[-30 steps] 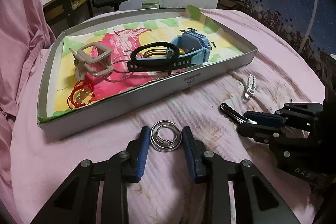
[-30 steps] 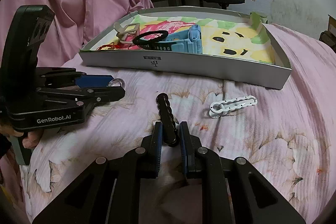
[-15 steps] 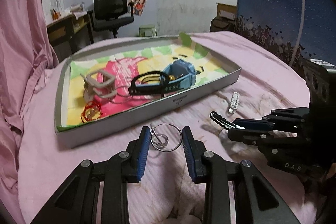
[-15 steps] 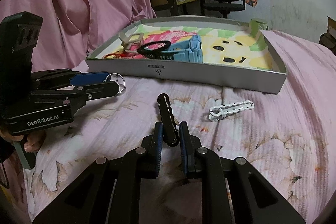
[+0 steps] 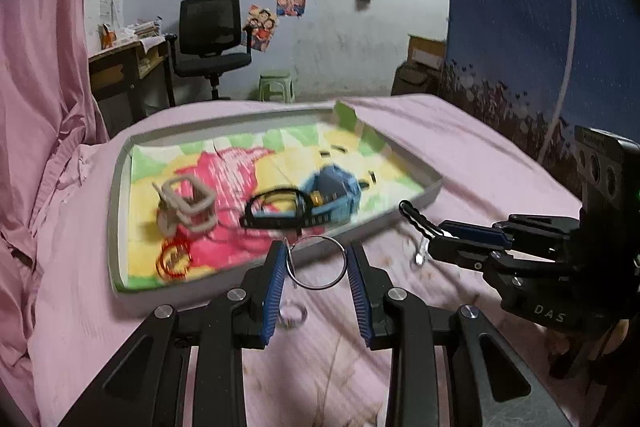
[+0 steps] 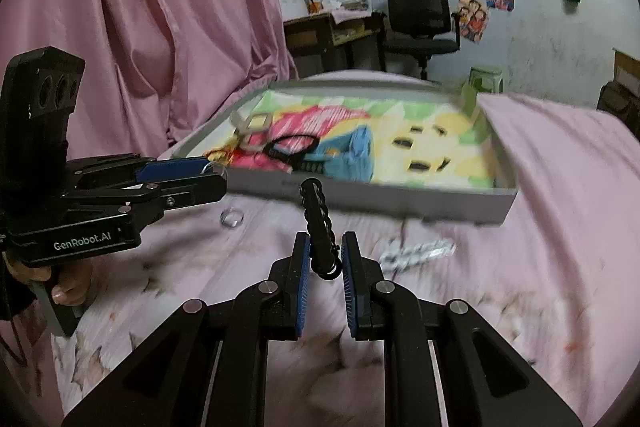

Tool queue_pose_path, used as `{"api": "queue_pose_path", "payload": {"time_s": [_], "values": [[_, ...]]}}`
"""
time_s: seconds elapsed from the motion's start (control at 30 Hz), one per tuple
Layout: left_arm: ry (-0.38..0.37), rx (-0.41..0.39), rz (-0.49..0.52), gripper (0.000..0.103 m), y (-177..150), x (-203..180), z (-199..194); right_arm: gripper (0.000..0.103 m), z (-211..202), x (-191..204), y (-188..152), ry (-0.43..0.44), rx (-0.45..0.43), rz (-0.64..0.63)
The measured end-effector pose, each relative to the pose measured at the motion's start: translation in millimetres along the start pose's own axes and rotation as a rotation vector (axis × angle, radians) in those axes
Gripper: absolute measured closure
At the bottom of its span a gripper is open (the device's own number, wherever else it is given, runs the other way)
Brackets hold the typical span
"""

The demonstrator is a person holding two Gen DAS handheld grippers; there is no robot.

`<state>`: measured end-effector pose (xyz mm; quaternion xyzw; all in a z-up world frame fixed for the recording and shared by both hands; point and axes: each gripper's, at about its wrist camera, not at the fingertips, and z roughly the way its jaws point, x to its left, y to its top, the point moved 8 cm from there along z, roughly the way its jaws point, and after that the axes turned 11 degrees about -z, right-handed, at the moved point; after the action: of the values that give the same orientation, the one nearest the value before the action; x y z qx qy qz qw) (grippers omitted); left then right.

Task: Organize jewelry

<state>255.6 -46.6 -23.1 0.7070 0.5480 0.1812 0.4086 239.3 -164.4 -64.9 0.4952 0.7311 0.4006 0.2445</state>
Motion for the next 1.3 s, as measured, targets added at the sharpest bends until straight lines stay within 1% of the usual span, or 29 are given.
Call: {"api": "queue_pose_path", "payload": {"time_s": [0.17, 0.33, 0.43, 0.57, 0.67, 0.73, 0.83, 0.97, 1.13, 1.3], "values": [[0.032, -0.037, -0.041, 0.073, 16.7, 8.6, 9.8, 0.089, 1.8, -18.6, 25.7, -0.044, -0.036, 0.004], [0.06, -0.024, -0.094, 0.073, 27.3, 21.9, 30.6, 0.089, 10.9, -38.6, 44.3, -0.096, -0.043, 0.02], [0.074, -0.011, -0.129, 0.073, 30.0, 30.0, 41.2, 0.089, 23.6, -51.7, 47.4, -0.125, -0.016, 0.046], [0.097, 0.031, -0.163, 0.073, 26.6, 37.2, 54.8, 0.089, 43.7, -63.6, 46.5, -0.142, 0.04, 0.067], [0.112, 0.068, -0.184, 0.073, 22.8, 43.0, 63.5, 0.089, 54.9, -68.3, 43.5, -0.151, 0.081, 0.066], [0.131, 0.113, -0.194, 0.073, 19.0, 46.5, 71.2, 0.089, 62.1, -71.6, 41.3, -0.158, 0.113, 0.069], [0.156, 0.148, -0.194, 0.073, 15.0, 48.8, 76.6, 0.089, 70.7, -73.7, 37.3, -0.171, 0.157, 0.066], [0.179, 0.165, -0.186, 0.073, 12.4, 50.6, 77.6, 0.089, 79.4, -71.2, 35.2, -0.173, 0.208, 0.035], [0.186, 0.179, -0.188, 0.073, 9.6, 52.5, 76.1, 0.089, 88.5, -69.8, 33.9, -0.159, 0.279, 0.006], [0.187, 0.168, -0.192, 0.073, 9.7, 53.9, 72.2, 0.089, 88.1, -71.5, 33.1, -0.153, 0.305, -0.007]]}}
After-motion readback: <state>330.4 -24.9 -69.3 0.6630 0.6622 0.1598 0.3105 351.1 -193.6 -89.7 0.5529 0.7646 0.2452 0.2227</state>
